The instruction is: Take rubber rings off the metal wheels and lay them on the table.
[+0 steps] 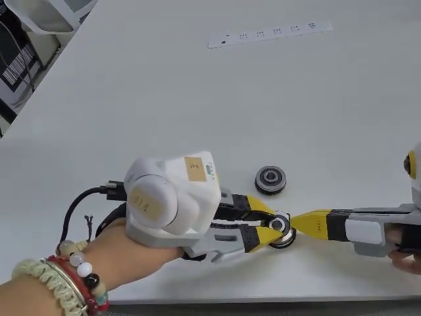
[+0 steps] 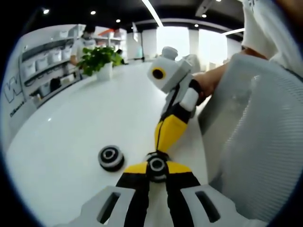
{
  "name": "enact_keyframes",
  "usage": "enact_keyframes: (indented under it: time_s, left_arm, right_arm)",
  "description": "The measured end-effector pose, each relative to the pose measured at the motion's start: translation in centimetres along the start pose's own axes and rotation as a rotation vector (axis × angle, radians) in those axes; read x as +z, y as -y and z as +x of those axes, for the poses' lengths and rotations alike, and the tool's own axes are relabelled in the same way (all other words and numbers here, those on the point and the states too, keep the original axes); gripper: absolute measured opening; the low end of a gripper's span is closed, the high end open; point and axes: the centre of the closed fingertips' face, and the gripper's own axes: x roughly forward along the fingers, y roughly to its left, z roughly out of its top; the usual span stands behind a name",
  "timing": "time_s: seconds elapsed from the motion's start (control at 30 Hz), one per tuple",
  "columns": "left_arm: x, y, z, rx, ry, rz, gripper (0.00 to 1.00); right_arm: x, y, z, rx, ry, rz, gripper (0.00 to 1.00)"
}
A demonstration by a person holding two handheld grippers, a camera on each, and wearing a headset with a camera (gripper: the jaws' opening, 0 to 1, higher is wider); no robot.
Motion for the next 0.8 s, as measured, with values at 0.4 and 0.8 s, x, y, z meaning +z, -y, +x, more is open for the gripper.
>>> enact_keyframes:
  time_s: [0.4,0.8]
  left_arm:
    - [0.3,0.2,0.6,0.002,0.011,-0.006,0.13]
    - [0.5,0.1,0.8,0.020,-0.011,-0.052,0.14]
  right_arm:
    - [0.6,-0.8,-0.1,0.056,0.028,-0.003,0.00]
    - [-0.1,0.0,0.0,0.013,-0.011,-0.031,0.00]
